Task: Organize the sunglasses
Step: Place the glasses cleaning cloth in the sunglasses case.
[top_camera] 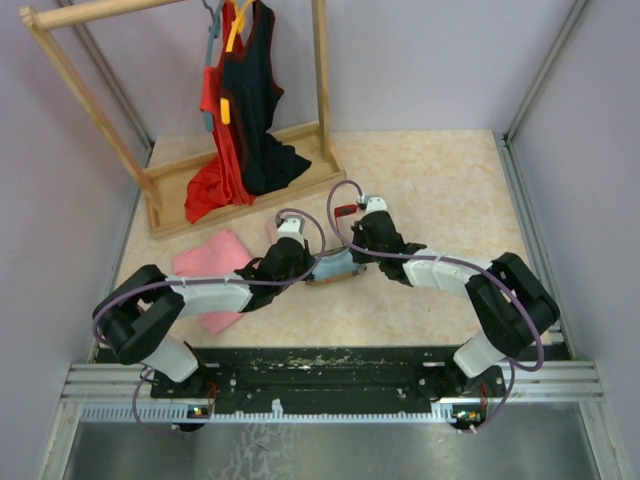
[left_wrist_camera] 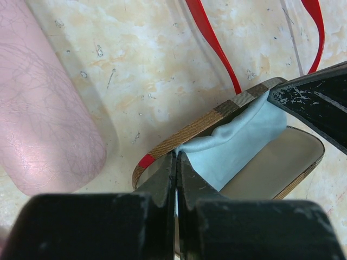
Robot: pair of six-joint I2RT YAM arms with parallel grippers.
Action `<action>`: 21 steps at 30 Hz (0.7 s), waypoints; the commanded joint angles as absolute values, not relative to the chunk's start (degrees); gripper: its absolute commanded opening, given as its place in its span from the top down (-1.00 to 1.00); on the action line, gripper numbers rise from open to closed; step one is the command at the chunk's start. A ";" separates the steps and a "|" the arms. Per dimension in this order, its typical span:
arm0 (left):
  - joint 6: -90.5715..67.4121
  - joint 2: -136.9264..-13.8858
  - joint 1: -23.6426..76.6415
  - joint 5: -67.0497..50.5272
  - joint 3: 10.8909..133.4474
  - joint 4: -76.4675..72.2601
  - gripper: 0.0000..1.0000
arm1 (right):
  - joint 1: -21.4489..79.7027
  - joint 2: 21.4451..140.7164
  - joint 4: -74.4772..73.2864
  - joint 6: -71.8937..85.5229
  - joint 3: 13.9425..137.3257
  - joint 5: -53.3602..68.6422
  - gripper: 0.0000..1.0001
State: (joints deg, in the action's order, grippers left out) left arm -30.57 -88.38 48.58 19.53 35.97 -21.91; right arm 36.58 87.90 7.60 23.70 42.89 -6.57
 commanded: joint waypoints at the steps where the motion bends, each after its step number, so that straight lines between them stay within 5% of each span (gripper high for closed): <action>1: -29.83 -87.94 48.25 20.74 35.34 -23.73 0.99 | 35.86 88.49 11.46 24.59 44.55 -6.42 1.00; 21: -29.68 -87.23 48.22 21.27 34.61 -23.30 0.99 | 35.57 89.04 11.51 26.32 44.82 -8.05 1.00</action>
